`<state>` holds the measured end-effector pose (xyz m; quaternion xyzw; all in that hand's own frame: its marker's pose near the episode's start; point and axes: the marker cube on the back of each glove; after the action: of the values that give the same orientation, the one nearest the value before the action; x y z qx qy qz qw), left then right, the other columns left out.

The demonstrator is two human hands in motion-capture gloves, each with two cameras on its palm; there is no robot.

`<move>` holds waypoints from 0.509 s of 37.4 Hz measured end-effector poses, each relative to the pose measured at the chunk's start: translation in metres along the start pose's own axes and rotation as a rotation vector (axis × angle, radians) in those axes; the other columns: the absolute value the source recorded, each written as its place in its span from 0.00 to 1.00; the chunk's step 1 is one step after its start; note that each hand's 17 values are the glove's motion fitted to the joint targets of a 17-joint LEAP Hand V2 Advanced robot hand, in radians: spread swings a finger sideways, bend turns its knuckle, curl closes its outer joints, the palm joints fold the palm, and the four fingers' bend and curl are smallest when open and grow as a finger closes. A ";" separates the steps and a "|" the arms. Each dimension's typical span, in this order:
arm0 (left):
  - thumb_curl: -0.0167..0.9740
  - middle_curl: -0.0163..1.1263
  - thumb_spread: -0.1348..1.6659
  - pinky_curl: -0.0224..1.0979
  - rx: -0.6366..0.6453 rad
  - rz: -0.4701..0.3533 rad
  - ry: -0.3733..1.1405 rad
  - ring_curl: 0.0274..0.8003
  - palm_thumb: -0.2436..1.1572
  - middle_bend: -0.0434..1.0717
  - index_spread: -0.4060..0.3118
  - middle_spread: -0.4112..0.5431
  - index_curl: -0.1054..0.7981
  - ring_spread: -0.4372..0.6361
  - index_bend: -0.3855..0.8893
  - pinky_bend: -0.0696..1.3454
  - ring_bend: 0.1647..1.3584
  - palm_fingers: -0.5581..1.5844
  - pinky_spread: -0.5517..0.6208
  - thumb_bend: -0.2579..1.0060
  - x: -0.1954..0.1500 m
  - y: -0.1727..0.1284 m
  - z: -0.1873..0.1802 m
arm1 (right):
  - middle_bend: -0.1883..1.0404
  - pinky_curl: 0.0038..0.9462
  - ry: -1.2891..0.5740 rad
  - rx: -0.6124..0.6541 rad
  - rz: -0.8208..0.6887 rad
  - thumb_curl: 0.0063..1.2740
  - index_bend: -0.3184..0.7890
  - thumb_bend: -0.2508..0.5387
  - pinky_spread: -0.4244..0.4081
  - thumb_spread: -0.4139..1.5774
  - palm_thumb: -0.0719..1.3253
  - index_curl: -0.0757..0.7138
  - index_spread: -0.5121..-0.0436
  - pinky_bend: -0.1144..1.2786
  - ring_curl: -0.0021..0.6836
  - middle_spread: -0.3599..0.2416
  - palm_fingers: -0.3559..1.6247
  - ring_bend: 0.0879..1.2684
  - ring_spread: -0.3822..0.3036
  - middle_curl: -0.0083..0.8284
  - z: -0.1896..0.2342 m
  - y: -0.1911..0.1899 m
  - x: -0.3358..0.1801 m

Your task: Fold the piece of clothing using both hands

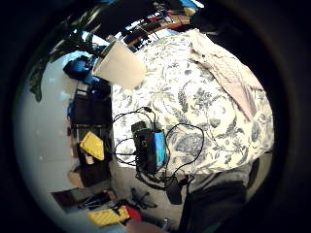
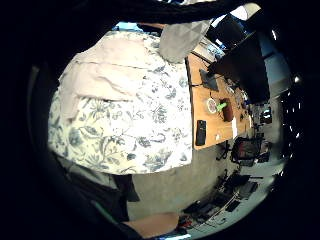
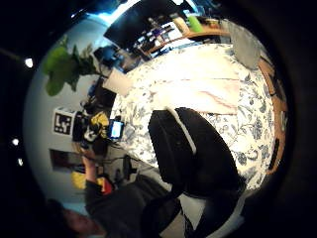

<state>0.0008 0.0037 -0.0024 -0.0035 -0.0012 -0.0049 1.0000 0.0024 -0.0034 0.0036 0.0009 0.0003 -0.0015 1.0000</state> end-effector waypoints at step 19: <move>0.13 0.10 0.62 0.24 -0.030 -0.016 -0.029 0.27 0.20 0.18 0.56 0.70 0.31 0.70 0.43 0.43 0.41 0.35 0.76 0.19 -0.004 0.007 -0.004 | 0.31 0.26 0.021 0.008 -0.002 0.09 0.43 0.49 0.85 0.76 0.29 0.33 0.44 0.42 0.27 0.67 0.35 0.20 0.79 0.25 -0.011 0.000 -0.008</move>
<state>-0.0032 0.0106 -0.0066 -0.0186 -0.0159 -0.0130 0.9996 -0.0052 -0.0030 -0.0071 0.0051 0.0107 -0.0023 0.9999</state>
